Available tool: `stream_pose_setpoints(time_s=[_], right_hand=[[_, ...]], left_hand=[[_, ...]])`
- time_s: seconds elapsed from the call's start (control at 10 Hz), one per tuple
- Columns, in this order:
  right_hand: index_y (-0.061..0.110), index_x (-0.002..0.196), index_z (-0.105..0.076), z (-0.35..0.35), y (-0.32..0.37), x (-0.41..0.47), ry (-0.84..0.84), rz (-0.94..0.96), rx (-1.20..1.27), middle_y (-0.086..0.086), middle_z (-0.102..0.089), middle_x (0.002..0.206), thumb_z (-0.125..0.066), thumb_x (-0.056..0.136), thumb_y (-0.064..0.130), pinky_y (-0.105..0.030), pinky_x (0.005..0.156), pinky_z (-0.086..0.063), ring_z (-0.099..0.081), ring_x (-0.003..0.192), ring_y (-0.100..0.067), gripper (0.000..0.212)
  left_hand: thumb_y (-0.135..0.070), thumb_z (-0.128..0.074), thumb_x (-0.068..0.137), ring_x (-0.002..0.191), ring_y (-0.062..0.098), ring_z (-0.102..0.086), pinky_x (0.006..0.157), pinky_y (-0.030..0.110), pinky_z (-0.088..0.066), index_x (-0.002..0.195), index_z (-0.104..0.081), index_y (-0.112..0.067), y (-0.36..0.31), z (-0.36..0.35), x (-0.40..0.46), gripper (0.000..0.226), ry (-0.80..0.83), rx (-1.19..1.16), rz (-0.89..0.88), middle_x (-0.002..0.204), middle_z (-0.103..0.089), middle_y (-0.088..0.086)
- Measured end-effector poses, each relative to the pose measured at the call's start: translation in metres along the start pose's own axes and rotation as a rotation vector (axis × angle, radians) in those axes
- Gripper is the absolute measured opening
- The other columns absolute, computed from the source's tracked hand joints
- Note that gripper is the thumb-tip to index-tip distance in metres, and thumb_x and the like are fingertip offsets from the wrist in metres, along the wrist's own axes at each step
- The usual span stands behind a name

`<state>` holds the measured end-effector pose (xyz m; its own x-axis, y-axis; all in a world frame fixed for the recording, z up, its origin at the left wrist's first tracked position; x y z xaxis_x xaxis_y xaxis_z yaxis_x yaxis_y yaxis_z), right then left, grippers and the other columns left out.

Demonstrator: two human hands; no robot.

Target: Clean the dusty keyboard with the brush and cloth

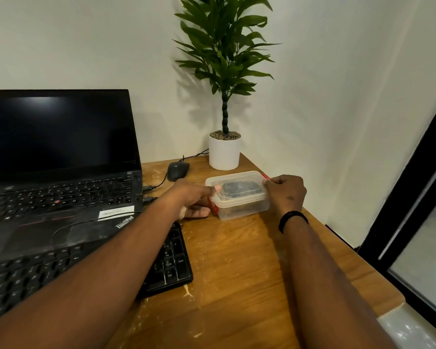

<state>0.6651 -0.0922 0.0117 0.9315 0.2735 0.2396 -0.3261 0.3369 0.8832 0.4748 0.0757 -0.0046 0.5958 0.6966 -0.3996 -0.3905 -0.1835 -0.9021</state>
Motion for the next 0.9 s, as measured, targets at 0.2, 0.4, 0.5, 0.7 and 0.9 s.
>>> stream_pose_setpoints(time_s=[0.2, 0.4, 0.5, 0.7, 0.9], right_hand=[[0.008, 0.080, -0.072, 0.000, 0.000, -0.001, -0.012, 0.003, 0.004, -0.001, -0.064, 0.071, -0.071, 0.092, 0.022, -0.022, 0.063, -0.050, -0.058, 0.063, -0.009, 0.019], [0.008, 0.087, -0.074, 0.000, 0.000, -0.002, -0.021, 0.002, -0.022, -0.002, -0.066, 0.078, -0.071, 0.093, 0.023, -0.026, 0.071, -0.052, -0.060, 0.067, -0.014, 0.016], [0.008, 0.087, -0.074, 0.000, 0.001, -0.003, -0.031, 0.008, -0.047, -0.002, -0.065, 0.079, -0.070, 0.093, 0.024, -0.026, 0.071, -0.051, -0.063, 0.072, -0.019, 0.017], [0.010, 0.086, -0.072, -0.001, 0.002, -0.003, -0.050, 0.027, -0.103, -0.001, -0.064, 0.078, -0.068, 0.094, 0.025, -0.026, 0.069, -0.047, -0.058, 0.066, -0.015, 0.018], [0.008, 0.109, -0.071, 0.008, 0.022, -0.020, -0.154, 0.153, -0.358, -0.016, -0.065, 0.110, -0.063, 0.096, 0.032, -0.044, 0.081, -0.054, -0.059, 0.105, -0.034, 0.028]], left_hand=[[-0.023, -0.082, 0.083, 0.066, 0.018, -0.066, 0.061, 0.030, -0.061, 0.110, -0.064, 0.000, -0.001, 0.003, -0.001, 0.040, -0.036, -0.008, -0.010, 0.098, -0.070, 0.014], [-0.013, -0.091, 0.071, 0.057, 0.018, -0.071, 0.065, 0.036, -0.063, 0.084, -0.072, 0.000, -0.024, 0.010, -0.010, 0.026, -0.383, 0.214, -0.300, 0.071, -0.074, 0.011], [-0.003, -0.087, 0.068, 0.066, 0.024, -0.072, 0.062, 0.042, -0.063, 0.078, -0.071, -0.008, -0.043, 0.001, -0.018, 0.019, -0.482, 0.423, -0.482, 0.076, -0.073, 0.009], [-0.002, -0.071, 0.080, 0.091, 0.026, -0.066, 0.066, 0.030, -0.046, 0.101, -0.070, -0.009, -0.057, -0.012, -0.035, 0.021, -0.575, 0.732, -0.678, 0.099, -0.068, 0.007], [-0.029, -0.069, 0.084, 0.062, 0.018, -0.071, 0.065, 0.041, -0.062, 0.085, -0.064, -0.027, -0.019, 0.031, -0.045, 0.005, -0.512, 0.426, -0.646, 0.076, -0.071, -0.002]])
Point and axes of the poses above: each hand's wrist, its own x-axis towards the middle knuckle, its own z-axis out of the back of the hand, y = z × x, the point moved 7 cm from there along x, towards the middle knuckle
